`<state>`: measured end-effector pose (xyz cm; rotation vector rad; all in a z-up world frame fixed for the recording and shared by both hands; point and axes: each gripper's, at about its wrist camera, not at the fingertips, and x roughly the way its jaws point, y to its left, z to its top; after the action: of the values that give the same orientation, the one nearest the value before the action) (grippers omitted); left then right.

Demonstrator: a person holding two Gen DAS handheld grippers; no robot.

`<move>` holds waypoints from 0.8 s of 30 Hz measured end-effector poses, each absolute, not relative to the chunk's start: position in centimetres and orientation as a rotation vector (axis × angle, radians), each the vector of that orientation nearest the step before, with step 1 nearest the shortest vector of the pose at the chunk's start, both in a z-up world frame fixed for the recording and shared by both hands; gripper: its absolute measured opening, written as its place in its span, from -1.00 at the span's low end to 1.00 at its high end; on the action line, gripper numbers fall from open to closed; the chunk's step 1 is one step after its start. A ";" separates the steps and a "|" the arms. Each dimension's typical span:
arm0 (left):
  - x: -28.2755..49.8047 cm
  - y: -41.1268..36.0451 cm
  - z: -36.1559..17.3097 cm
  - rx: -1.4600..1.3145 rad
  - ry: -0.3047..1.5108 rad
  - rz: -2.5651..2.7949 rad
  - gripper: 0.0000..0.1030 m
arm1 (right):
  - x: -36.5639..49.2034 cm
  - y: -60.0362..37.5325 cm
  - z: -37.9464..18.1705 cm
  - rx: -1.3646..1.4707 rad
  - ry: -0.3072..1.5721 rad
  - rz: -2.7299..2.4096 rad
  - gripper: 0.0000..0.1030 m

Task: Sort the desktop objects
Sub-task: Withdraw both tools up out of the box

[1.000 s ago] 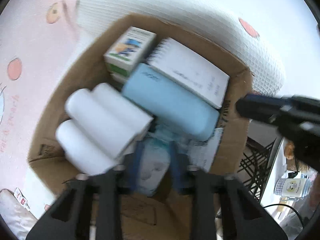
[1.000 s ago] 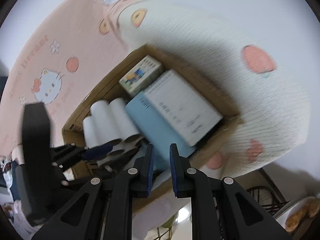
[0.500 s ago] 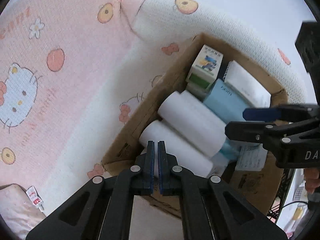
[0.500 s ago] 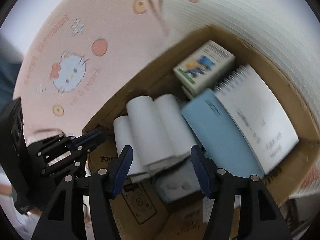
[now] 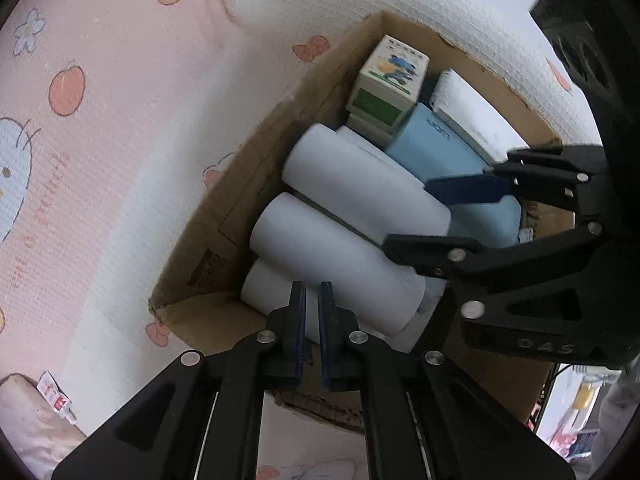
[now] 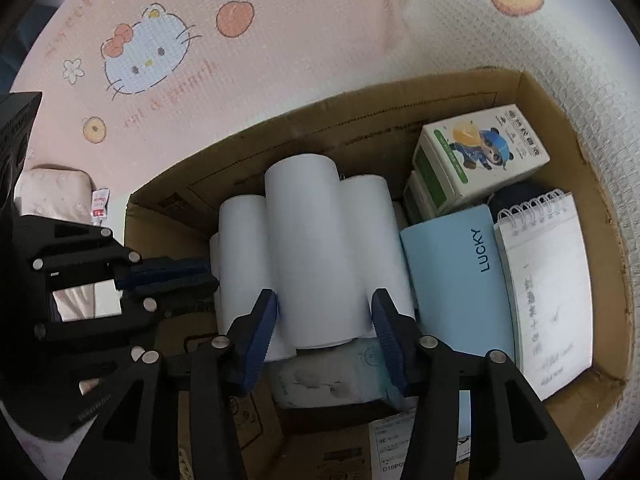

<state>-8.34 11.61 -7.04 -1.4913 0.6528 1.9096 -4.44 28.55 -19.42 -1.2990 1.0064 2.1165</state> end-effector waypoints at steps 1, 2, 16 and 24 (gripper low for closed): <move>-8.5 11.6 -7.1 -1.494 0.647 1.917 -0.87 | -4.3 28.7 -19.4 -1.375 0.943 2.131 -0.09; -8.6 11.6 -7.1 -1.497 0.638 1.917 -0.87 | -4.1 28.7 -19.4 -1.377 0.939 2.145 -0.09; -6.9 11.1 -6.3 -1.398 0.560 1.976 -0.38 | -1.0 27.3 -16.7 -1.301 0.940 2.220 -0.08; -7.3 11.3 -5.0 -1.362 0.457 2.011 -0.55 | 0.6 24.9 -19.6 -1.457 0.900 2.071 -0.66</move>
<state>-7.31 11.26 -4.98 -1.3619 0.4571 2.0111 0.57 24.87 -19.64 -1.4573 0.8998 2.0708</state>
